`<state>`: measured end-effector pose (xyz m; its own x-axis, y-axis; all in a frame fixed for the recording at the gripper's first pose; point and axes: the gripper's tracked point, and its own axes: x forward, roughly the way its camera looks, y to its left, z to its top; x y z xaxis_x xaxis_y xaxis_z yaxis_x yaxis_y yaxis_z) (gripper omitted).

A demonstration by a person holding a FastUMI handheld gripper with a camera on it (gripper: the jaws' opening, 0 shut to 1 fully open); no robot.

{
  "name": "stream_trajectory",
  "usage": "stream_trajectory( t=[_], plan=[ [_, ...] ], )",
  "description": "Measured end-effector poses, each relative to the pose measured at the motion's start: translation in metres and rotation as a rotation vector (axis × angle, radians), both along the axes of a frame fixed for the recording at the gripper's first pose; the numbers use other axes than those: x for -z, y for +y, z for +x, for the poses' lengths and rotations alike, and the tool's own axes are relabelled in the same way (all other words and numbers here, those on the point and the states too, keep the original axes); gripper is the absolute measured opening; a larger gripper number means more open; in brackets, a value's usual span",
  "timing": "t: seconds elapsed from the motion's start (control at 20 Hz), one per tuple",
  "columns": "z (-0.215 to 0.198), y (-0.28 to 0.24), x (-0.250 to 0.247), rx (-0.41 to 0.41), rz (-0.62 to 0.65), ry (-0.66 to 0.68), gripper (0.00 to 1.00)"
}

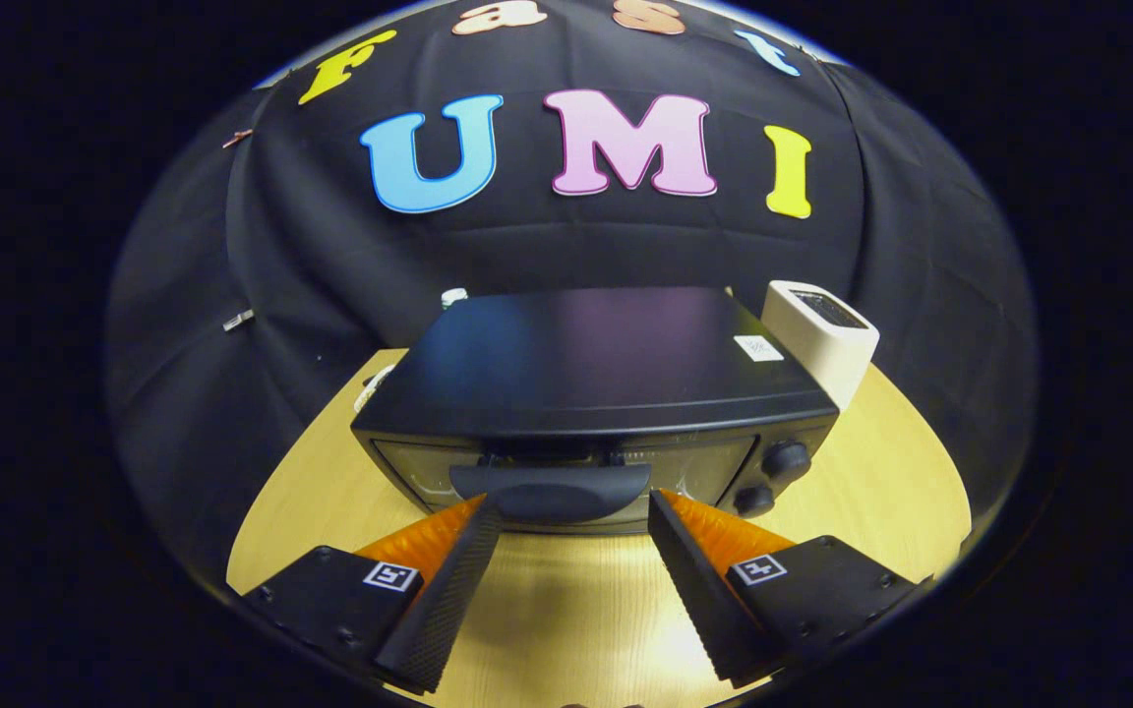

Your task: Open the toaster oven, put the food inside, and close the toaster oven door.

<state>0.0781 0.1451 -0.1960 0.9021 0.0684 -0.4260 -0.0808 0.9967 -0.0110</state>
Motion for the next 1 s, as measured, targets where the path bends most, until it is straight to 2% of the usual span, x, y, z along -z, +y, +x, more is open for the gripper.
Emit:
stream_trajectory(
  t=[0.3,0.5,0.85,1.0],
  plan=[
    [-0.015,-0.018,-0.052,-0.043,-0.045,-0.114,0.99],
    [-0.026,-0.031,-0.129,-0.043,-0.022,-0.283,0.99],
    [-0.048,-0.083,-0.236,0.033,0.048,-0.519,0.99],
    [-0.062,-0.106,-0.248,0.053,0.006,-0.554,0.98]
  ],
)
